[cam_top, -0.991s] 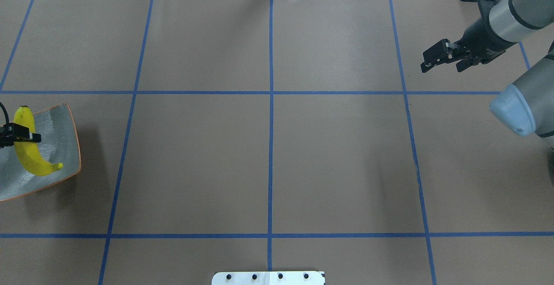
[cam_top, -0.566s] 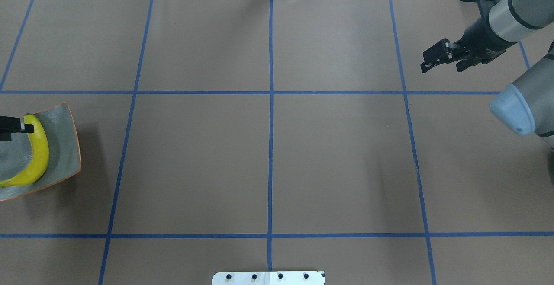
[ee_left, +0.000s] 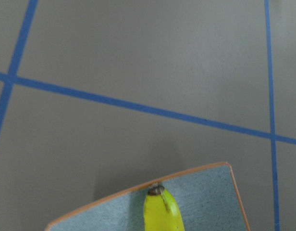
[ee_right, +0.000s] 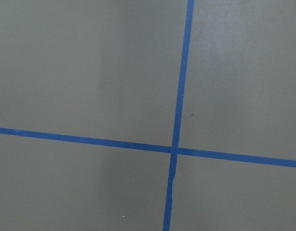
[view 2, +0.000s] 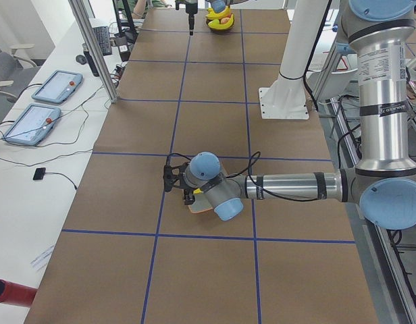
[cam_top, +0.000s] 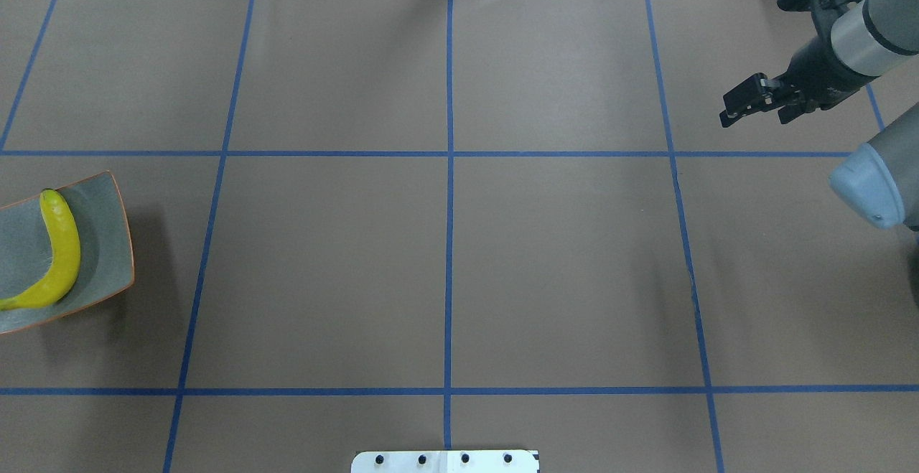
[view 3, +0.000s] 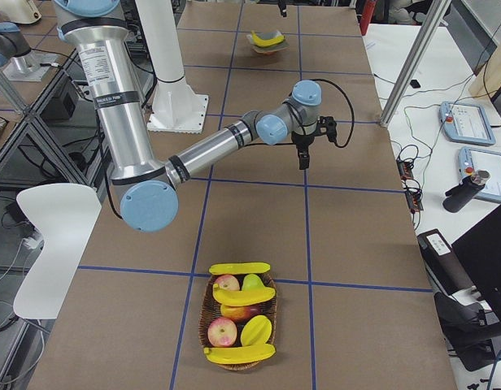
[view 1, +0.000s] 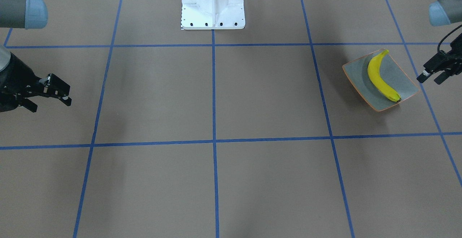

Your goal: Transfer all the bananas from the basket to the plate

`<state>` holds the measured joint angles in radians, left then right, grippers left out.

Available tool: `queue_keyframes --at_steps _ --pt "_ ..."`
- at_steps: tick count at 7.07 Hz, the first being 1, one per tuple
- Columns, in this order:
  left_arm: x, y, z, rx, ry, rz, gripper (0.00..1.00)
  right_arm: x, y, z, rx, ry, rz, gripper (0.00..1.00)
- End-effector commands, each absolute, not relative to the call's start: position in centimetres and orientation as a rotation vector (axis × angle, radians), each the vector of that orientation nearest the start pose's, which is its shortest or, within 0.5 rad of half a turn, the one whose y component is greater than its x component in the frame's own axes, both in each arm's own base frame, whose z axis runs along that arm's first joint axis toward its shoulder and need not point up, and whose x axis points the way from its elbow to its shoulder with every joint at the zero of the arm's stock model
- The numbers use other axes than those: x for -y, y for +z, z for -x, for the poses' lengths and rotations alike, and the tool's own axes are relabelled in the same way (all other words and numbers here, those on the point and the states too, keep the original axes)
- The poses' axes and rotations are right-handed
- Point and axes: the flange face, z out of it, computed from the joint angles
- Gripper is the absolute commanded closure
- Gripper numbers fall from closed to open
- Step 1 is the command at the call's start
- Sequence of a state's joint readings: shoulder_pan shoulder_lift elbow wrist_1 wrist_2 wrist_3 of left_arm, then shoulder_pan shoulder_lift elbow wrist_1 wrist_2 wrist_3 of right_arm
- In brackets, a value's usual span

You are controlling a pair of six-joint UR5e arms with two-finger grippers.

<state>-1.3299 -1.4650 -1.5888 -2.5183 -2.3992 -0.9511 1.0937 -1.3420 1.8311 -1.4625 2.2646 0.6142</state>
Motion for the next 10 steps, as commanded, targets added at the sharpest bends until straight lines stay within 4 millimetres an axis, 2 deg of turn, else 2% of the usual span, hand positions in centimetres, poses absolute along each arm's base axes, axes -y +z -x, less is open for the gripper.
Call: queue_keyframes --at_steps 1,3,4,5,7,8,10 --pt "51.5 55.5 -2.1 -1.048 -0.28 -0.234 0.0 52.2 46.3 14.8 0.813 -0.126 -0.137 0.0" --pt "53.5 54.1 -1.8 -1.018 -0.24 -0.258 0.0 52.0 53.3 6.9 0.754 -0.135 -0.143 0.0" --pt "53.9 53.6 -1.9 -1.02 -0.236 -0.266 0.0 52.0 57.6 2.6 0.723 -0.183 -0.152 0.0" --pt "54.1 53.7 -1.8 -1.002 -0.246 -0.277 0.0 51.8 61.1 -0.1 0.712 -0.212 -0.134 0.0" --pt "54.2 53.8 -2.4 -0.993 -0.242 -0.278 0.0 48.4 65.6 -1.3 0.694 -0.202 -0.042 0.0" --pt "54.3 53.5 -2.5 -0.994 -0.238 -0.283 0.0 46.6 67.2 -1.6 0.692 -0.194 -0.013 0.0" --pt "54.3 53.5 -2.5 -0.995 -0.238 -0.281 0.0 44.6 69.5 -2.0 0.67 -0.198 0.026 0.0"
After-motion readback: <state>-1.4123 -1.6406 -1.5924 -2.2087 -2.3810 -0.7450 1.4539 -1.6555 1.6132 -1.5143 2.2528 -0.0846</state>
